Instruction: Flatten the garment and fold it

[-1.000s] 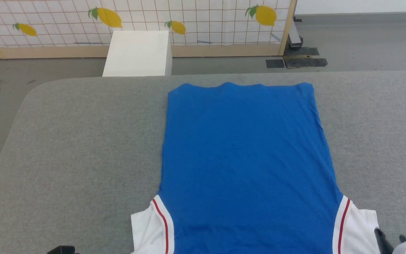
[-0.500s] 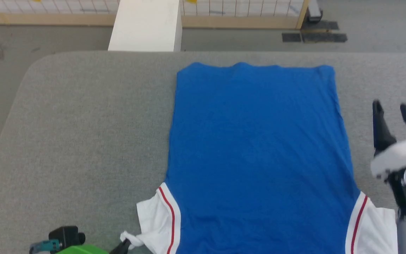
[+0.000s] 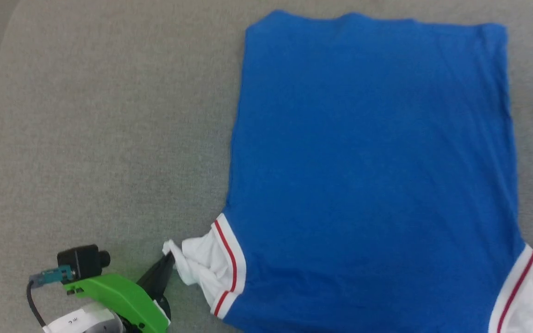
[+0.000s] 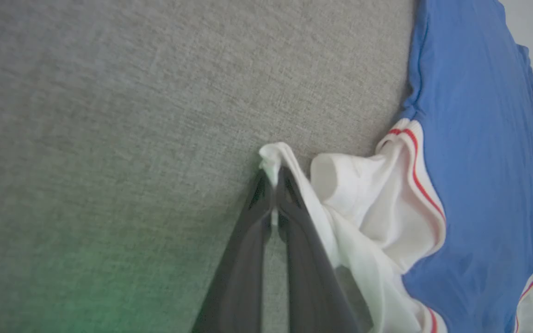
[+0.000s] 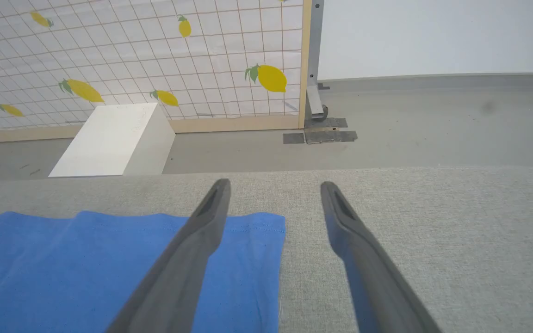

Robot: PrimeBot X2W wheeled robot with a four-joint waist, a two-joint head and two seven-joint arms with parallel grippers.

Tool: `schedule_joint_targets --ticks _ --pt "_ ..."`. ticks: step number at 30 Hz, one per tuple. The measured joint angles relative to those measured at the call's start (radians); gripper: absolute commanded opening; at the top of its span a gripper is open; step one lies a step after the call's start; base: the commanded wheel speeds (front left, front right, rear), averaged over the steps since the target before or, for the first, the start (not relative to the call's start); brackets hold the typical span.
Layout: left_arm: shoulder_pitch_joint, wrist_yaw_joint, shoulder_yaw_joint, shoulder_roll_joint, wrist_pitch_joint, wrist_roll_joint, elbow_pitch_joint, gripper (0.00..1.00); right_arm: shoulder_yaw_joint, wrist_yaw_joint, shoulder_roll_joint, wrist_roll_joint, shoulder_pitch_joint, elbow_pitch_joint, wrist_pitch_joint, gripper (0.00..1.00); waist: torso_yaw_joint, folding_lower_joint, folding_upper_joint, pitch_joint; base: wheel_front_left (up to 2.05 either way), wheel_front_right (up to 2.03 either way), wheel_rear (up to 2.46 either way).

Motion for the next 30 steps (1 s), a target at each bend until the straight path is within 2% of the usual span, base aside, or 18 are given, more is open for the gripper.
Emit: schedule_joint_targets --ticks 7,14,15,16,18,19,22,26,30 --pt "-0.037 -0.031 -0.006 -0.006 -0.027 -0.001 -0.022 0.00 -0.080 0.000 -0.009 -0.132 -0.119 0.094 0.245 1.00 0.033 0.0000 0.0000 0.112 0.00 0.00 0.00" --pt "-0.057 -0.068 -0.014 -0.013 -0.054 -0.008 -0.036 0.00 -0.149 0.000 0.019 -0.232 -0.173 0.070 0.458 1.00 0.065 -0.0001 0.0000 0.196 0.00 0.00 0.00" --pt "-0.058 -0.071 -0.016 -0.014 -0.059 -0.009 -0.036 0.00 -0.156 0.000 0.020 -0.241 -0.181 0.058 0.486 0.84 0.070 -0.0001 0.0000 0.203 0.00 0.00 0.00" --pt "-0.060 -0.074 -0.019 -0.016 -0.061 -0.009 -0.037 0.00 -0.160 0.000 0.021 -0.248 -0.185 0.045 0.512 0.43 0.074 -0.0001 0.0000 0.209 0.00 0.00 0.00" --pt "-0.062 -0.076 -0.023 -0.018 -0.061 -0.009 -0.036 0.00 -0.160 0.000 0.023 -0.253 -0.186 0.020 0.540 0.07 0.082 -0.0001 0.0000 0.213 0.00 0.00 0.00" --pt "-0.064 -0.076 -0.025 -0.020 -0.061 -0.009 -0.036 0.00 -0.159 0.000 0.024 -0.253 -0.183 0.007 0.540 0.00 0.085 -0.0001 0.0000 0.213 0.00 0.00 0.00" --pt "-0.071 -0.077 -0.030 -0.024 -0.063 -0.010 -0.021 0.00 -0.151 0.000 0.034 -0.232 -0.142 -0.029 0.495 0.00 0.090 -0.0001 0.0000 0.201 0.00 0.00 0.00" --pt "-0.079 -0.077 -0.035 -0.037 -0.074 -0.010 0.013 0.00 -0.098 0.000 0.001 -0.177 -0.009 -0.079 0.295 0.00 0.095 0.0000 0.0000 0.169 0.00 0.00 0.00" --pt "-0.080 -0.076 -0.036 -0.040 -0.077 -0.009 0.047 0.00 -0.071 0.000 -0.019 -0.106 0.146 -0.128 0.038 0.00 0.096 0.0000 0.0000 0.120 0.00 0.00 0.00"
